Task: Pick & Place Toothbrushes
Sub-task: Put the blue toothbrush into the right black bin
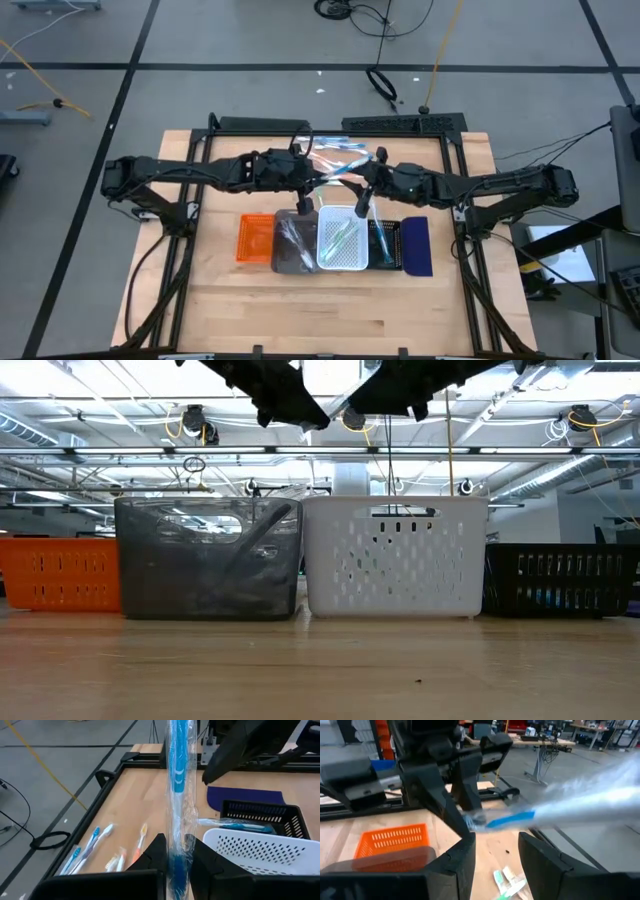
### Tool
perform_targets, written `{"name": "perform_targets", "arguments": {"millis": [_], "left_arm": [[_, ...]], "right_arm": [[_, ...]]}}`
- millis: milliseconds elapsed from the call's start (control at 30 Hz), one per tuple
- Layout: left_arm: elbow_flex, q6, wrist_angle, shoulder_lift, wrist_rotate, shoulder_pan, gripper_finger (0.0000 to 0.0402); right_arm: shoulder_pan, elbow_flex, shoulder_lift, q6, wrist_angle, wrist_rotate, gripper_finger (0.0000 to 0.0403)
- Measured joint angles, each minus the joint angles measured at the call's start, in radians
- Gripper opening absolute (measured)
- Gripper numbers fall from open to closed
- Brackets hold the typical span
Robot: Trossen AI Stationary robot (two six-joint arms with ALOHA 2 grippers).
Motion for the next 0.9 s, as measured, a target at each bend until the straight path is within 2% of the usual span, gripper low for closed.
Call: {"name": "perform_targets", "arguments": {"millis": [233,333,533,900], "left_arm": [[0.0,0.0,0.001,0.0,0.0,-0.014,0.0036],[0.0,-0.002,0.001,0.0,0.0,-0.014,0.0037],[0.0,-0.004,0.004,0.001,-0.038,-0.013,0.0037],[0.0,-0.007,-0.009,0.001,-0.047,-0.013,0.0036]], "right_arm": [[0.0,0.0,0.0,-0.025,0.074,-0.025,0.0139],[0.0,0.0,0.0,-0.027,0.076,-0.024,0.0126],[0.004,0.0,0.001,-0.072,0.062,-0.042,0.0017],[0.003,0.0,-0.001,-0.093,0.038,-0.054,0.0011]]}}
